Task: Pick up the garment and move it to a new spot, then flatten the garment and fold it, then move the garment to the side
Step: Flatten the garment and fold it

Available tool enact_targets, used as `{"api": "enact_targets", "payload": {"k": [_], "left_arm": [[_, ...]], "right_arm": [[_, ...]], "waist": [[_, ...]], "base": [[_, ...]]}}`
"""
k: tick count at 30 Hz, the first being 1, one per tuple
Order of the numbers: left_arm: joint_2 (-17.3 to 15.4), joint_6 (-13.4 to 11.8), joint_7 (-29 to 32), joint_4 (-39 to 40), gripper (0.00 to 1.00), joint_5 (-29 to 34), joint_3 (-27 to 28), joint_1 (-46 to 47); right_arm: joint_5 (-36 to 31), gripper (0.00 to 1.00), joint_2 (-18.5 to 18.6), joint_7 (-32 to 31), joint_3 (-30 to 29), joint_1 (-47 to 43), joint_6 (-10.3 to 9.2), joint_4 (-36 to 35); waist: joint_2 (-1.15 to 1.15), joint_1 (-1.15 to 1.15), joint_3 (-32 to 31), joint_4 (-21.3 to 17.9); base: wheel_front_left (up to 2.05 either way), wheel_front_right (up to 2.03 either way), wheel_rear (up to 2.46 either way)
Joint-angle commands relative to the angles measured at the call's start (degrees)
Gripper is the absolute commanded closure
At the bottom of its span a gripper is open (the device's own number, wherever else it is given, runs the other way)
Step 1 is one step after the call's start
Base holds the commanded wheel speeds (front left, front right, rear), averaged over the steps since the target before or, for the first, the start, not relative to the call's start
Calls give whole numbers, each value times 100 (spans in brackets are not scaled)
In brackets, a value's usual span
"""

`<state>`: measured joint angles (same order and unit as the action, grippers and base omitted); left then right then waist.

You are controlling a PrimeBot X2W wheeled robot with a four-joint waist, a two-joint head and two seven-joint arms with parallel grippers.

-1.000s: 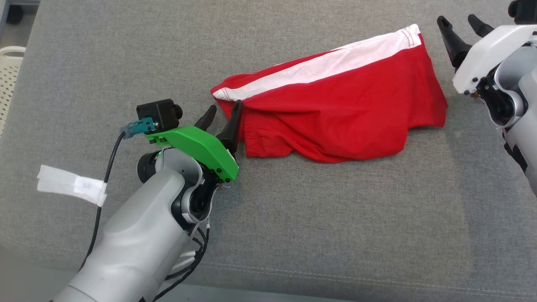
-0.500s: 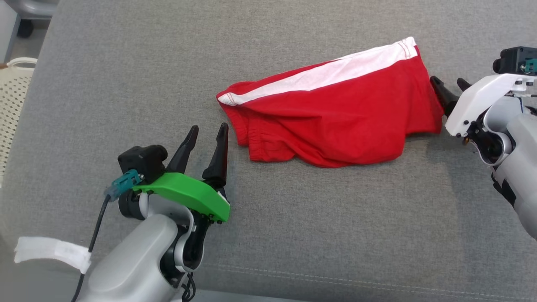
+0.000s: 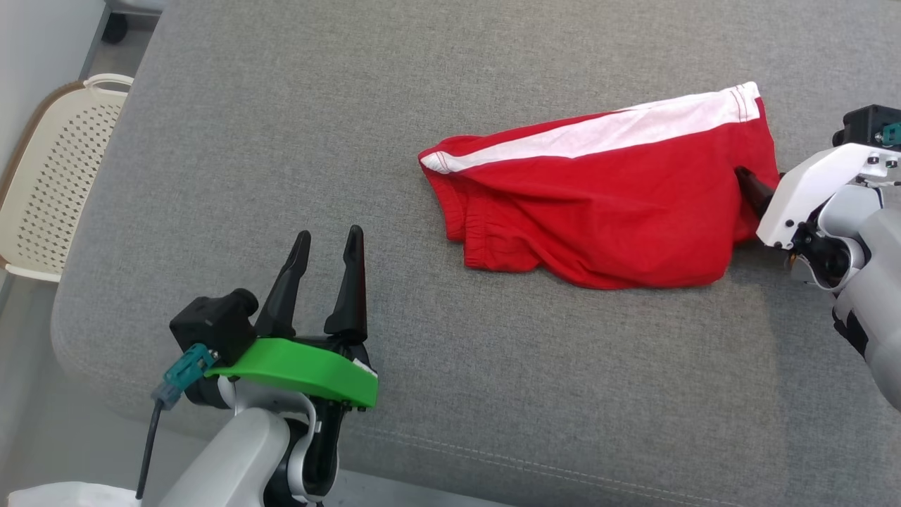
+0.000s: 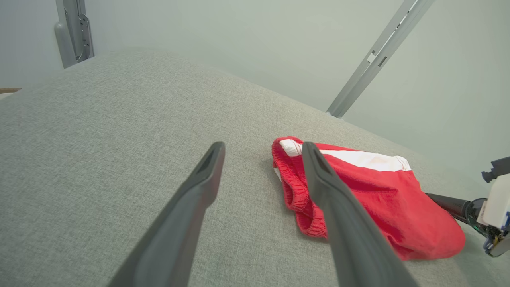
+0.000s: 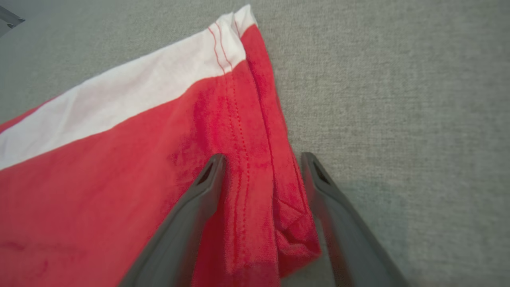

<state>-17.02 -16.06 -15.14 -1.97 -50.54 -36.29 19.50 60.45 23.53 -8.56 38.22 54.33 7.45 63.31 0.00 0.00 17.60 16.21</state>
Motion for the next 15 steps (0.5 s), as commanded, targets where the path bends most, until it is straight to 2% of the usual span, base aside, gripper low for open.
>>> {"api": "enact_targets", "payload": {"k": [1, 3, 10, 15], "left_arm": [[32, 46, -2, 33, 0, 44, 52, -95], [55, 57, -2, 43, 0, 77, 83, -153], [71, 132, -2, 77, 0, 107, 192, -245], [91, 184, -2, 106, 0, 80, 264, -301]], "right_arm": [[-61, 75, -201, -129, 151, -176, 7, 67], [-200, 100, -182, -46, 272, -137, 13, 119], [-216, 100, -202, 162, 285, 5, 4, 115], [-7, 100, -172, 393, 237, -169, 4, -326]], "waist": [[0, 0, -16, 22], [0, 0, -37, 11], [0, 0, -159, -187], [0, 0, -320, -516]], "base": [[0, 0, 0], [0, 0, 0], [0, 0, 0], [0, 0, 0]]}}
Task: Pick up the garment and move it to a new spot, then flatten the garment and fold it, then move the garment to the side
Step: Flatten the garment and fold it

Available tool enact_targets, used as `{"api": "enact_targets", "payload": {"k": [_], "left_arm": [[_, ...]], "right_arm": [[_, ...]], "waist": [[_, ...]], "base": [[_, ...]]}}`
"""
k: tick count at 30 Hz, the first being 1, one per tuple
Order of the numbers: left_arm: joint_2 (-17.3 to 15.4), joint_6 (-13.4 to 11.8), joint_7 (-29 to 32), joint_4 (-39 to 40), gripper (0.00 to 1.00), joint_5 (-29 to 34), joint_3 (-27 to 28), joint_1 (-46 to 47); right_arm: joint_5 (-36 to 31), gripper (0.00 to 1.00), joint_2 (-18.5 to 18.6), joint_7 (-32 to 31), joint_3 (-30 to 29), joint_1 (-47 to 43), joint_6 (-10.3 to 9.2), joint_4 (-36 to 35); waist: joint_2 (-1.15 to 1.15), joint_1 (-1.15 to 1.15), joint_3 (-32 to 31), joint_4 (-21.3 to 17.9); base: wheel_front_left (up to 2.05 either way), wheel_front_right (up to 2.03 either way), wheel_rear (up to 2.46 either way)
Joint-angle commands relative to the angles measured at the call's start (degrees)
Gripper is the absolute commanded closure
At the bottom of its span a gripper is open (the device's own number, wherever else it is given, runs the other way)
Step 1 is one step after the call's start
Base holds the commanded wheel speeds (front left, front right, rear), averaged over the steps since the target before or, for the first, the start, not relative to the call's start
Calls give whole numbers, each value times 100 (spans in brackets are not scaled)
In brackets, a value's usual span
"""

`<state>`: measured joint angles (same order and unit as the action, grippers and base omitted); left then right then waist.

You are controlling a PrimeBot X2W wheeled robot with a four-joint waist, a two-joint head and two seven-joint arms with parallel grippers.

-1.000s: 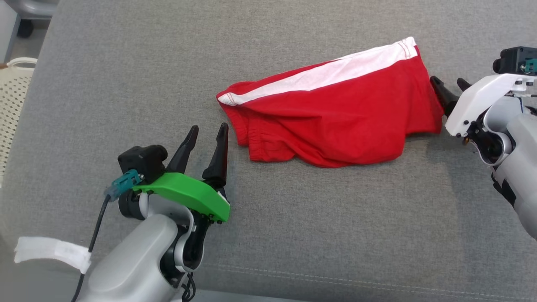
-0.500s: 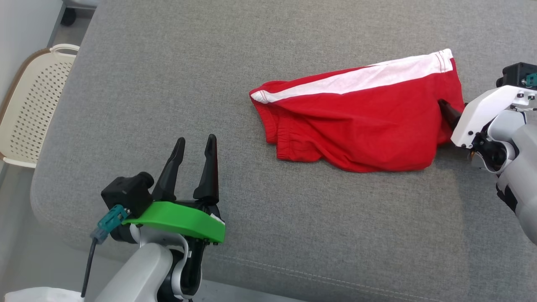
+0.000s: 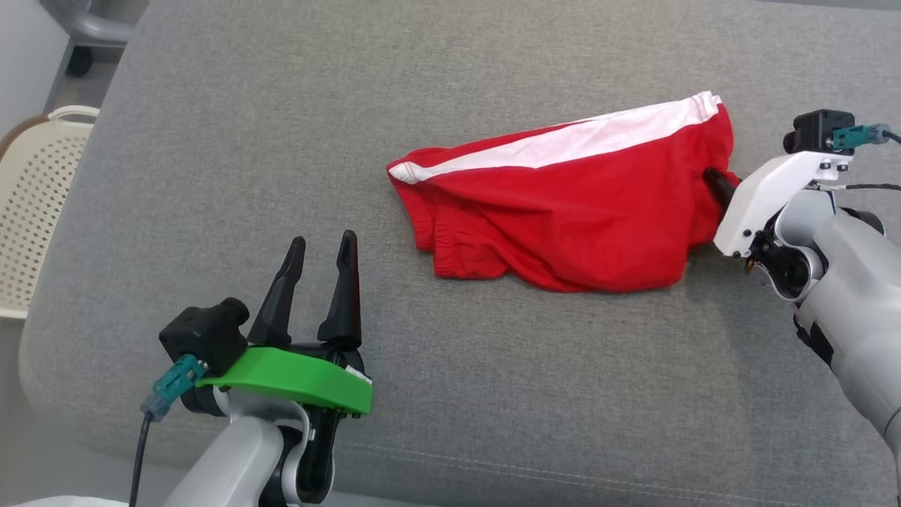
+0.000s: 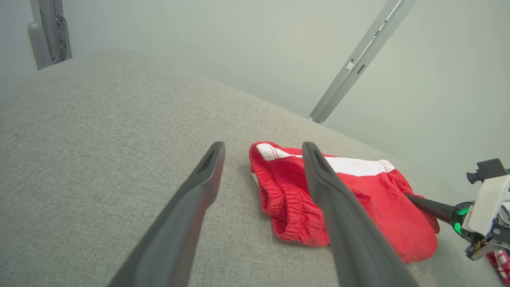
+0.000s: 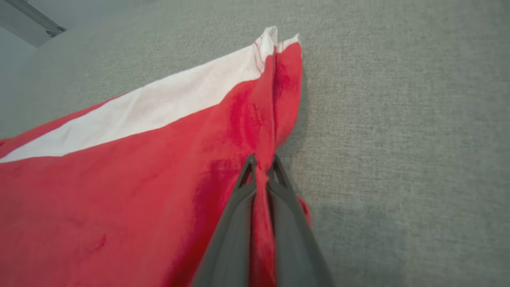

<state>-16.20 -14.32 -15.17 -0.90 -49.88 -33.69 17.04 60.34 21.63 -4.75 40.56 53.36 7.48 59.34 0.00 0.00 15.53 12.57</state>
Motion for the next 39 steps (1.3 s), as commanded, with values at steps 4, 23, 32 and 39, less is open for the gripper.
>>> {"api": "enact_targets", "payload": {"k": [4, 23, 32, 39], "left_arm": [[-43, 6, 2, 37, 0, 6, 61, -144], [-308, -137, 200, 472, 0, 69, 22, -261], [-324, -148, 219, 467, 0, 2, 16, -337], [-288, -138, 206, 428, 0, -42, 23, -353]], "right_arm": [[209, 100, 140, 189, -29, -406, 1, -406], [708, 100, 281, 818, -450, -1224, 2, -733], [897, 100, 266, 1033, -606, -1188, 2, -792], [865, 100, 313, 1021, -589, -1067, 2, -860]], "waist": [[0, 0, -255, -493], [0, 0, -323, -1200], [0, 0, -366, -1161], [0, 0, -430, -1150]], "base": [[0, 0, 0], [0, 0, 0], [0, 0, 0], [0, 0, 0]]}}
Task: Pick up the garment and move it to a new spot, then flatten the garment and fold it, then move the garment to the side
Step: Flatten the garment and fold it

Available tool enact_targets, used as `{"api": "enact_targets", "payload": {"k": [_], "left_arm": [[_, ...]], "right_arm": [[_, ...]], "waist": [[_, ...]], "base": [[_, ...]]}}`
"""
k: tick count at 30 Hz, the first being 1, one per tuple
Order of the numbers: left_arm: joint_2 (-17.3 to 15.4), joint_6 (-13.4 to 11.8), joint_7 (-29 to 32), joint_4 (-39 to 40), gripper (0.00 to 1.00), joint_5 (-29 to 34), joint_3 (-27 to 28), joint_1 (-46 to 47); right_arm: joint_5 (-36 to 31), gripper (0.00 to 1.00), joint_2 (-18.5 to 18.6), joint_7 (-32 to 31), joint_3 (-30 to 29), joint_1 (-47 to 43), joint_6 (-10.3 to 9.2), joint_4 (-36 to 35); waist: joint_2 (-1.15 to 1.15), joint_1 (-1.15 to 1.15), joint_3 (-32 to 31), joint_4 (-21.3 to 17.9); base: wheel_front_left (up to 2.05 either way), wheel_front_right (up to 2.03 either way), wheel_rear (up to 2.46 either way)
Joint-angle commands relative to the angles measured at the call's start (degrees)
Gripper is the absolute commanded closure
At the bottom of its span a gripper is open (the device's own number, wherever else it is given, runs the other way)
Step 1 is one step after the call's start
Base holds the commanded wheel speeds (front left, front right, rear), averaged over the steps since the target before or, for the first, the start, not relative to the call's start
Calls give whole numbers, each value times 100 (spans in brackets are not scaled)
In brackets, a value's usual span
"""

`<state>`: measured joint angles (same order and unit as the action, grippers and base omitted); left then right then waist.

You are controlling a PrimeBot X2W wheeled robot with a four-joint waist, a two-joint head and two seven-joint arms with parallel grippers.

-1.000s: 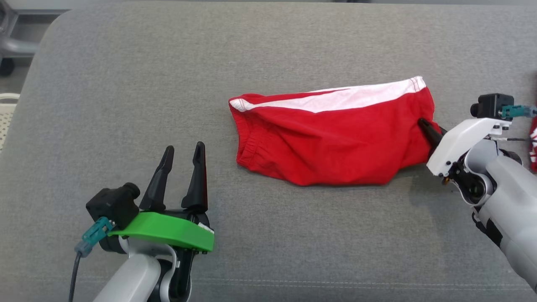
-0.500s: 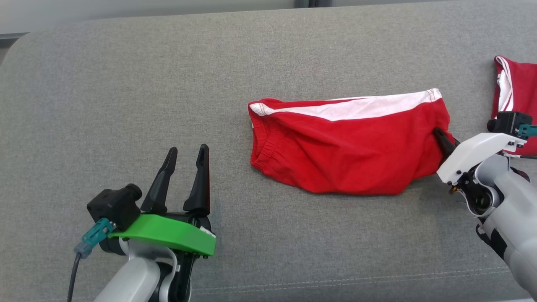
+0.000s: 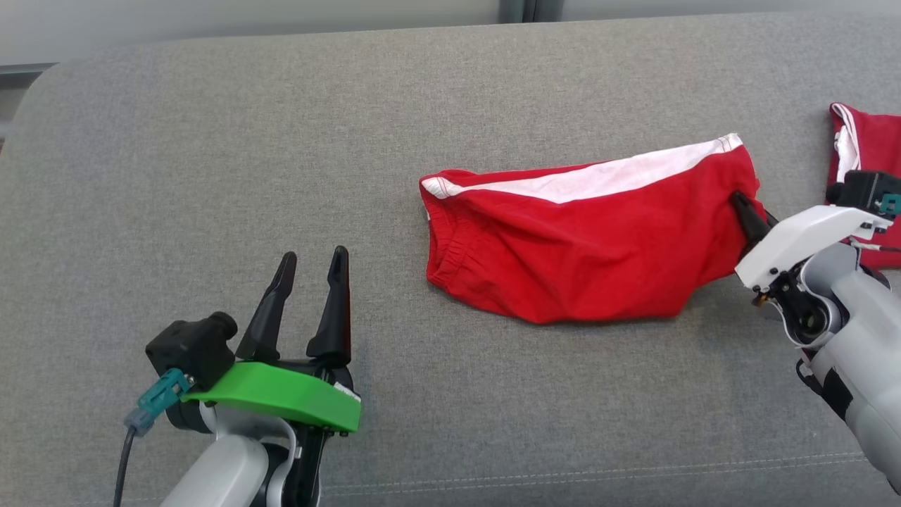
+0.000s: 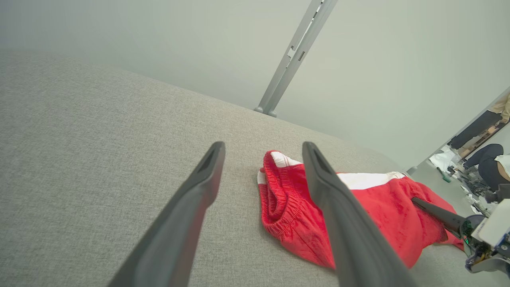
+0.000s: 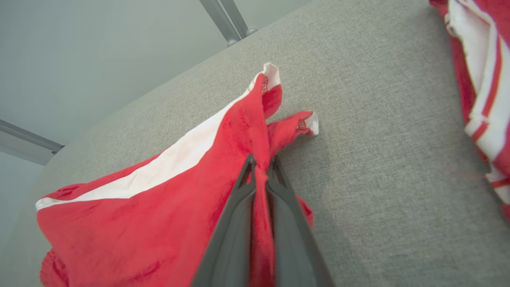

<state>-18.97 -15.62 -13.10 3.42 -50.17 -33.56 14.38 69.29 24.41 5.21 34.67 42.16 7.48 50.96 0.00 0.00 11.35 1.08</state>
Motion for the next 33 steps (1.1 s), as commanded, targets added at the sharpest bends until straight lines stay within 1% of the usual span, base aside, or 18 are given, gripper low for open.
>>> {"api": "enact_targets", "payload": {"k": [1, 6, 12, 19, 23, 27, 33], "left_arm": [[-1, -2, -8, -3, 0, -25, 18, -97], [50, 37, -44, -17, 0, -78, 47, -121], [169, 106, -92, -55, 0, -132, 54, -141], [356, 223, -136, -126, 0, -173, 63, -154], [465, 286, -165, -170, 0, -170, 66, -168], [562, 345, -168, -238, 0, -157, 75, -175], [651, 400, -190, -290, 0, -112, 94, -193]], "right_arm": [[-77, 100, 34, 7, 31, 97, 2, -43], [-365, 100, -83, -215, 249, 435, 2, -133], [-891, 100, -532, -770, 596, 1062, 2, -38], [-1379, 100, -1078, -1379, 945, 1516, 2, 136], [-1592, 100, -1342, -1667, 1107, 1581, 2, 259], [-1786, 100, -1577, -1938, 1311, 1426, 2, 412], [-1923, 100, -1748, -2117, 1502, 1257, 2, 478]], "waist": [[0, 0, -28, -4], [0, 0, -127, -33], [0, 0, -274, 32], [0, 0, -398, 297], [0, 0, -441, 476], [0, 0, -468, 693], [0, 0, -472, 830]], "base": [[0, 0, 0], [0, 0, 0], [0, 0, 0], [0, 0, 0], [0, 0, 0], [0, 0, 0], [0, 0, 0]]}}
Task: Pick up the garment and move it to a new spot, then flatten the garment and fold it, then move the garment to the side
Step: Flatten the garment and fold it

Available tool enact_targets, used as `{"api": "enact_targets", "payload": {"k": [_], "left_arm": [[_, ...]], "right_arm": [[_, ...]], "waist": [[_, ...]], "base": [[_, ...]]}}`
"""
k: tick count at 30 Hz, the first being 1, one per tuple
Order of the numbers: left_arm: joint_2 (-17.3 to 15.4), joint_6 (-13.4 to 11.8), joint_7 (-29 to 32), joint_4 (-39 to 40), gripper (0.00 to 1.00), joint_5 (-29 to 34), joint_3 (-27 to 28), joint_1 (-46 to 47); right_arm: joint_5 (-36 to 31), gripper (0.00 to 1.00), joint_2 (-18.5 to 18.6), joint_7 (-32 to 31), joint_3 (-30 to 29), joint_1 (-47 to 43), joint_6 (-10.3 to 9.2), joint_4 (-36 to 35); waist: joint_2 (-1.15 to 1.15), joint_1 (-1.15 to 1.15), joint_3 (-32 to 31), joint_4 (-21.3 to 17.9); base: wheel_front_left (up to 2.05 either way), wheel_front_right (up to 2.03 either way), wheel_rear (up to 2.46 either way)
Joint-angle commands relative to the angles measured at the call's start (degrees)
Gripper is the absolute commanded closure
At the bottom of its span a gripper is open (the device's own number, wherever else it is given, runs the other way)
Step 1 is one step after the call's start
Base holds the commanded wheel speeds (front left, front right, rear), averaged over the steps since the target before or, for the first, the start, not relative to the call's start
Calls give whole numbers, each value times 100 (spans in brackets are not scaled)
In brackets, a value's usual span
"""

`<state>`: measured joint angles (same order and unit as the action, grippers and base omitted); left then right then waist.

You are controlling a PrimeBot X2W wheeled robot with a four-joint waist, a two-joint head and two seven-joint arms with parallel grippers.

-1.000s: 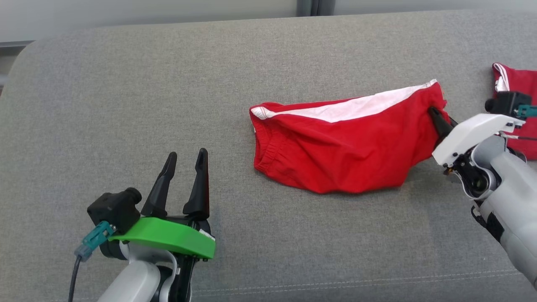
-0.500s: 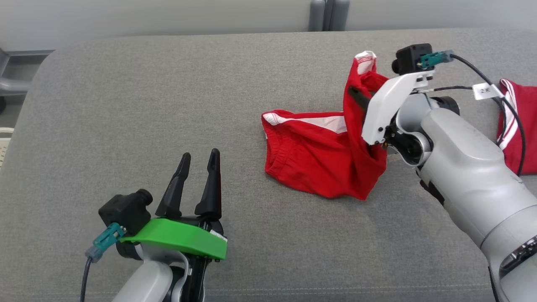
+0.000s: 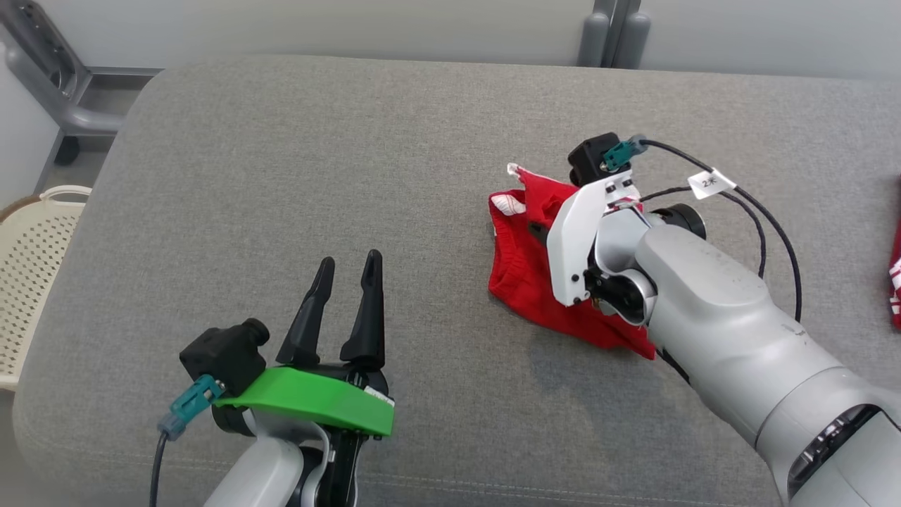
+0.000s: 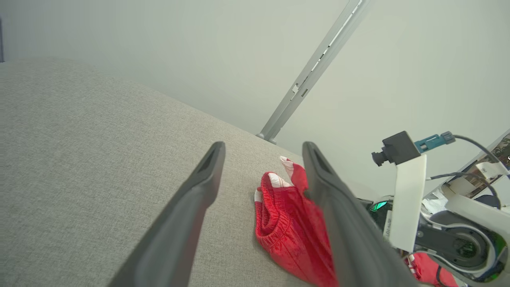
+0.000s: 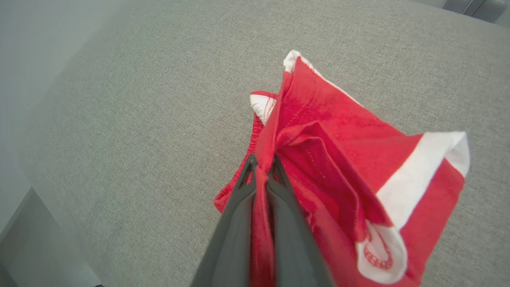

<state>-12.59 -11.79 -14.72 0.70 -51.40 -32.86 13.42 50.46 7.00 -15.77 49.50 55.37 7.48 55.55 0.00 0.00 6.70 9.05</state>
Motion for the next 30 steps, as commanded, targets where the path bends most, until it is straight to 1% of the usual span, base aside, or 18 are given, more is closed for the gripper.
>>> {"api": "enact_targets", "payload": {"k": [1, 7, 8, 9, 10, 11, 12, 13, 17, 21, 24, 28, 30], "left_arm": [[19, 23, -31, -24, 0, 17, 28, -106], [68, 76, -41, -66, 0, 50, 47, -124], [72, 76, -42, -73, 0, 54, 51, -119], [72, 77, -44, -77, 0, 57, 58, -116], [72, 77, -44, -77, 0, 57, 58, -116], [69, 80, -44, -81, 0, 62, 63, -118], [62, 83, -45, -87, 0, 67, 69, -126], [53, 80, -46, -92, 0, 69, 73, -137], [3, 39, -45, -97, 0, 68, 86, -184], [-56, -8, -9, -50, 0, 79, 93, -258], [-98, -54, 25, 18, 0, 106, 99, -273], [-194, -123, 63, 106, 0, 128, 100, -335], [-221, -160, 83, 164, 0, 147, 98, -354]], "right_arm": [[-54, 100, -21, -28, 47, -97, 2, 24], [-189, 100, -95, -66, 163, -224, 2, 112], [-199, 91, -109, -56, 180, -248, 2, 124], [-200, 71, -123, -48, 187, -256, 2, 131], [-200, 71, -123, -48, 187, -256, 2, 131], [-207, 53, -137, -37, 188, -256, 2, 134], [-208, 9, -151, -38, 201, -266, 2, 120], [-188, 0, -164, -28, 201, -275, 2, 80], [-99, 0, -154, 75, 160, -251, 2, -143], [21, 0, -6, 176, 71, -195, 1, -477], [95, 0, 197, 328, -88, -163, 1, -768], [44, 0, 561, 725, -426, -178, 1, -1069], [69, 0, 686, 931, -657, -276, 2, -1170]], "waist": [[0, 0, -9, 47], [0, 0, -7, 79], [0, 0, -9, 77], [0, 0, -13, 71], [0, 0, -13, 71], [0, 0, -19, 64], [0, 0, -29, 51], [0, 0, -40, 34], [0, 0, -113, -82], [0, 0, -196, -238], [0, 0, -225, -370], [0, 0, -231, -542], [0, 0, -229, -621]], "base": [[0, 0, 0], [0, 0, 0], [0, 0, 0], [0, 0, 0], [0, 0, 0], [0, 0, 0], [0, 0, 0], [0, 0, 0], [0, 0, 0], [0, 0, 0], [0, 0, 0], [0, 0, 0], [0, 0, 0]]}}
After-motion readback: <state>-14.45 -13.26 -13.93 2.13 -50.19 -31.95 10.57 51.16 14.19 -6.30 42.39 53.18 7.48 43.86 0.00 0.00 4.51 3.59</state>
